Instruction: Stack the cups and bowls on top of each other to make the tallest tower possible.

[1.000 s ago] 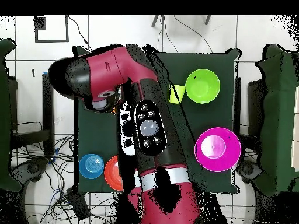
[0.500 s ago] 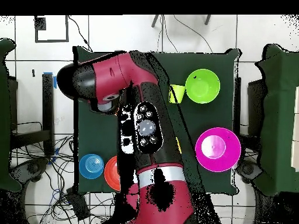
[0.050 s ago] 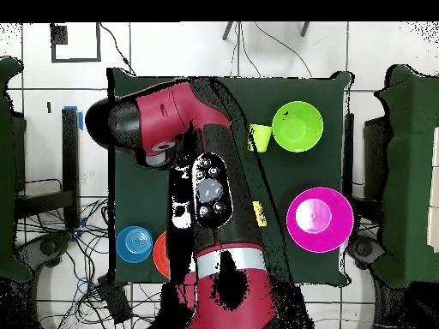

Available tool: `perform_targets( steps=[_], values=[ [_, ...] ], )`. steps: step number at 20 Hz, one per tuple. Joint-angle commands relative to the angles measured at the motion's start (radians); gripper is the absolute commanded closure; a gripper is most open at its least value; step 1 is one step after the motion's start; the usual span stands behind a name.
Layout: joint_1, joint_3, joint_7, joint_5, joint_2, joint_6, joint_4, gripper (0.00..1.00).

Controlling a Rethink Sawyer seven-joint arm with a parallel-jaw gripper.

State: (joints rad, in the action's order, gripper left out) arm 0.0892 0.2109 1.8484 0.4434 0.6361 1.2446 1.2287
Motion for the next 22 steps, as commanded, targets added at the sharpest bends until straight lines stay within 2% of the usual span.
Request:
perform_targets(
  steps=[1, 11, 22],
  values=[
    [-0.023, -0.016, 0.148, -0.015, -0.001, -0.026, 0.018, 1.0],
    [-0.019, -0.016, 0.105, -0.064, 0.011, -0.027, 0.024, 1.0],
    [-0.018, -0.017, 0.088, -0.088, -0.002, -0.04, 0.019, 1.0]
  ],
)
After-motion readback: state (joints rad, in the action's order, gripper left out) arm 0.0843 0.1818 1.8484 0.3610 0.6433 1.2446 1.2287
